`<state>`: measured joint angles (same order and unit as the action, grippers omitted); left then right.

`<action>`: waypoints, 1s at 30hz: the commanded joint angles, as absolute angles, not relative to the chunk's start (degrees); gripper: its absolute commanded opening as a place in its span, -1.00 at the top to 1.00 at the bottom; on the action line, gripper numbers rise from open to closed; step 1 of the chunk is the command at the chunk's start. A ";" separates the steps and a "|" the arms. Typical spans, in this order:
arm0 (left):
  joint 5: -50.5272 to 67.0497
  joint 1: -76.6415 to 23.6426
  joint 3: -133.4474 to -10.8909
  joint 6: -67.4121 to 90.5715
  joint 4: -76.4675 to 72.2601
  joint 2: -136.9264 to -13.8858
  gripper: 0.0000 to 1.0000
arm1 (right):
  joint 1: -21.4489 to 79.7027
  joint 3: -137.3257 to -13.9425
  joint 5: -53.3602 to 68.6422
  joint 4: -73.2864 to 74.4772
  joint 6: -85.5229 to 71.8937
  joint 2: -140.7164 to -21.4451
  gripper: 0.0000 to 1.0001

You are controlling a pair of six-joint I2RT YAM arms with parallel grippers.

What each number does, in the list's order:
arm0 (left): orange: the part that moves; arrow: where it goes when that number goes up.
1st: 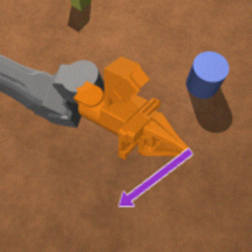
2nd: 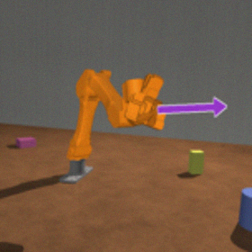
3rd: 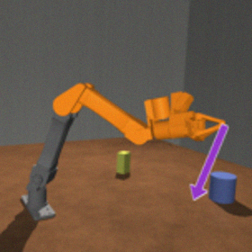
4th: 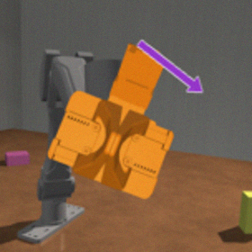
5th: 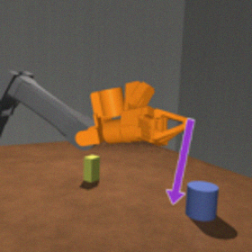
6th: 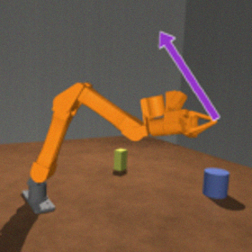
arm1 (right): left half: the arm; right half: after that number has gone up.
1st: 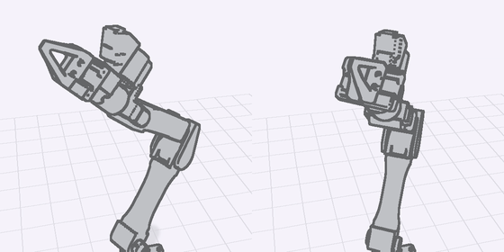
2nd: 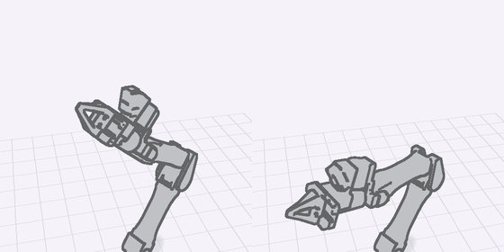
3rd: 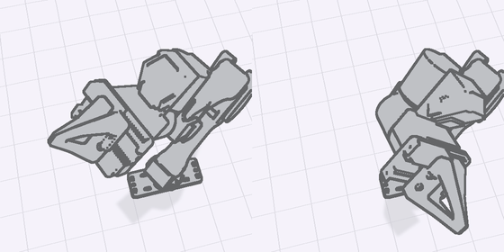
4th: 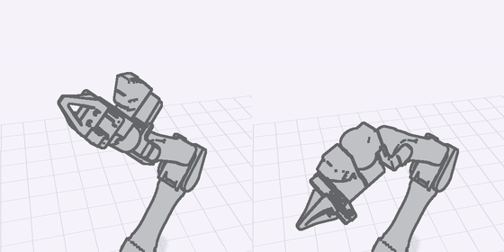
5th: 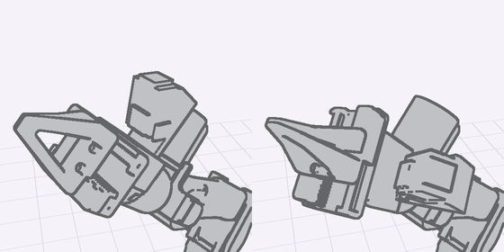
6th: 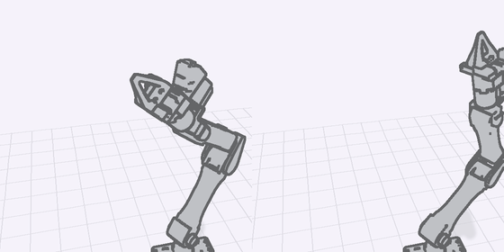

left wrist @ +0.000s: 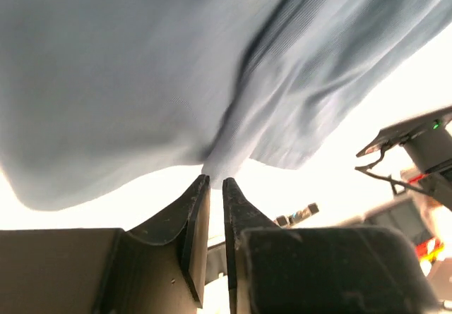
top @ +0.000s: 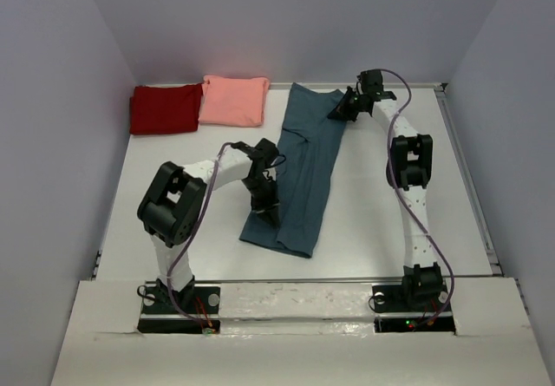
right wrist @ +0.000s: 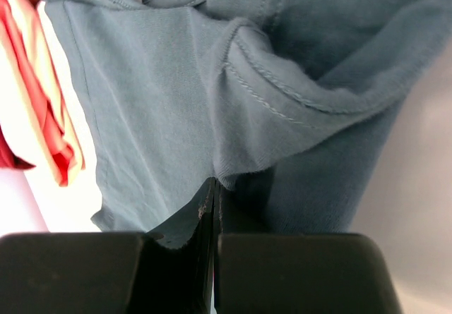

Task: Fold and stack the t-shirts
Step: Rotate the tshirt 90 degrees

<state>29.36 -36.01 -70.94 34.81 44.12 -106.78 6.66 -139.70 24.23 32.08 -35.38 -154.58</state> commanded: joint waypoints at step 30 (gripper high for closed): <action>25.84 -12.57 -73.39 17.06 36.04 -104.41 -0.63 | 6.93 -80.56 31.38 45.25 -30.94 -96.80 -0.54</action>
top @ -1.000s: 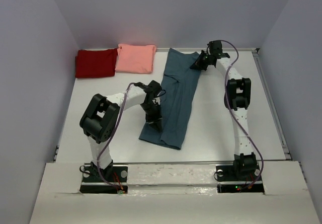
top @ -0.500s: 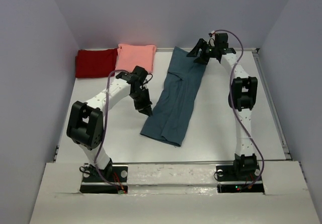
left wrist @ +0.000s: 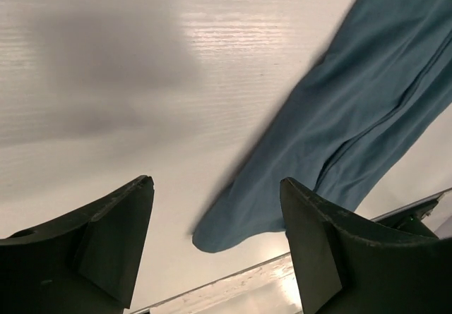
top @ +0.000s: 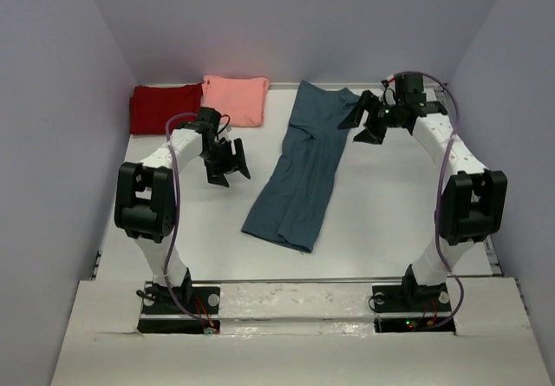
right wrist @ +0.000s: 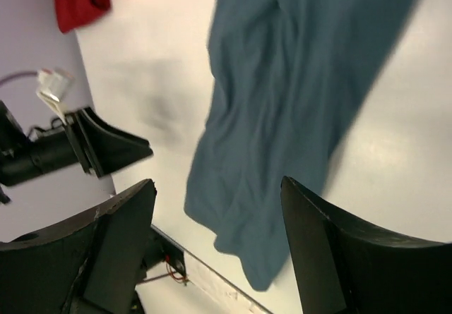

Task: Fold and stack the t-shirts
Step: Rotate the tshirt 90 degrees

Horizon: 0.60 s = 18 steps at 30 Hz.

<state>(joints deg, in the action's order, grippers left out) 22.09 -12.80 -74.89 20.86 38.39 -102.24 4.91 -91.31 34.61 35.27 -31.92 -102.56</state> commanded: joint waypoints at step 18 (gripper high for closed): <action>28.83 -12.57 -61.79 14.50 32.52 -99.23 -0.63 | 32.60 -43.35 20.74 44.39 -59.32 -63.90 -0.53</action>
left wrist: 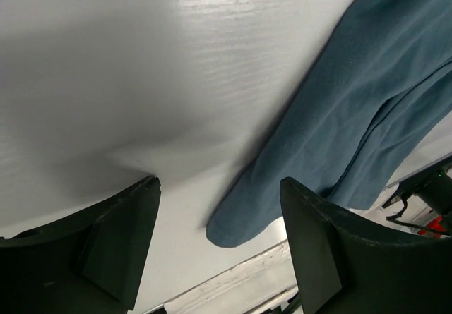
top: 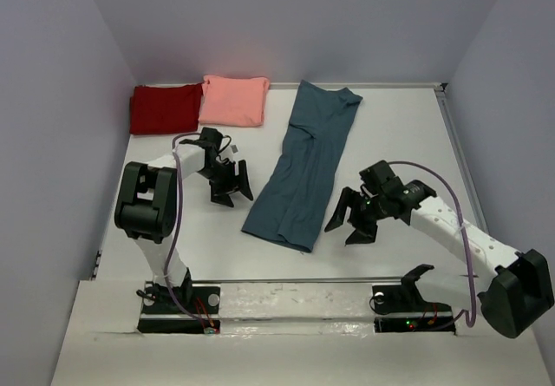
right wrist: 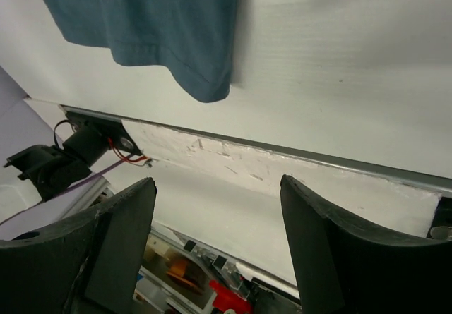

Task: Fold and stack the t-shirts
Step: Rotate the tshirt 90 degrees

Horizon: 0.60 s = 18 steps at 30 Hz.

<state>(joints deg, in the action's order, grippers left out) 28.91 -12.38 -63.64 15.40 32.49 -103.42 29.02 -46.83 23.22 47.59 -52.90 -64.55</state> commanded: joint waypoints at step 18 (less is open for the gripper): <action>34.01 -12.57 -50.28 15.21 23.30 -90.18 -0.64 | 44.99 -35.07 7.04 21.54 -65.92 -67.23 -0.50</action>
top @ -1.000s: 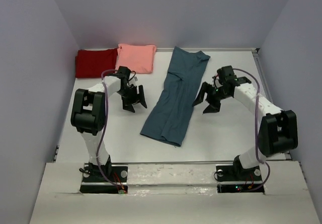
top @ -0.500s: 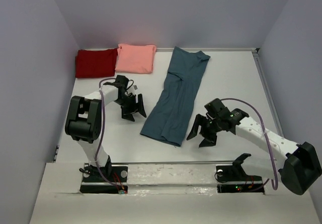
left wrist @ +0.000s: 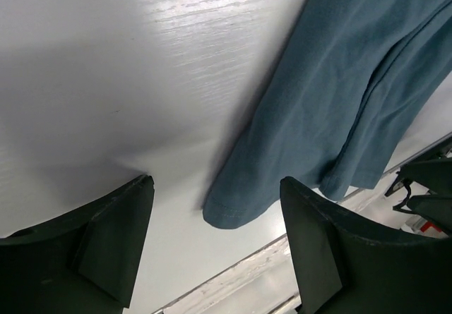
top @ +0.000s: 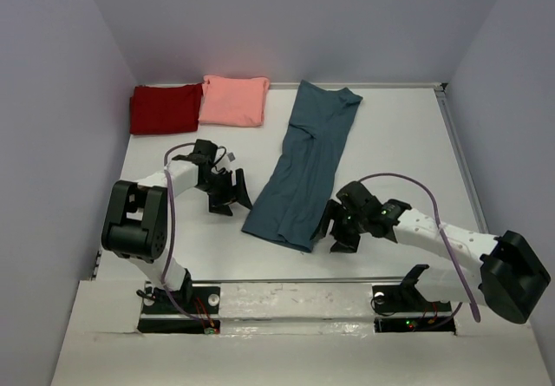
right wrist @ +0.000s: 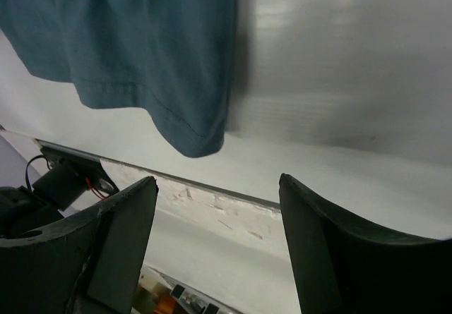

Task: Fold and stack the t-shirts
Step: Rotate the tshirt 90 degrees

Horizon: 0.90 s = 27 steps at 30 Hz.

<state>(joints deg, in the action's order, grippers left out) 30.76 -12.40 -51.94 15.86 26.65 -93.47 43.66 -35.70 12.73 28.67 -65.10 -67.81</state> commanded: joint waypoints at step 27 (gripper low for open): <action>36.74 -16.43 -46.23 17.40 20.91 -92.11 -0.62 | 51.68 -34.01 5.45 12.39 -69.79 -77.25 0.08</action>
<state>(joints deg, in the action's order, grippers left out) 37.74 -15.77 -47.79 17.08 19.97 -93.23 51.11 -33.71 6.42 14.94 -69.67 -76.31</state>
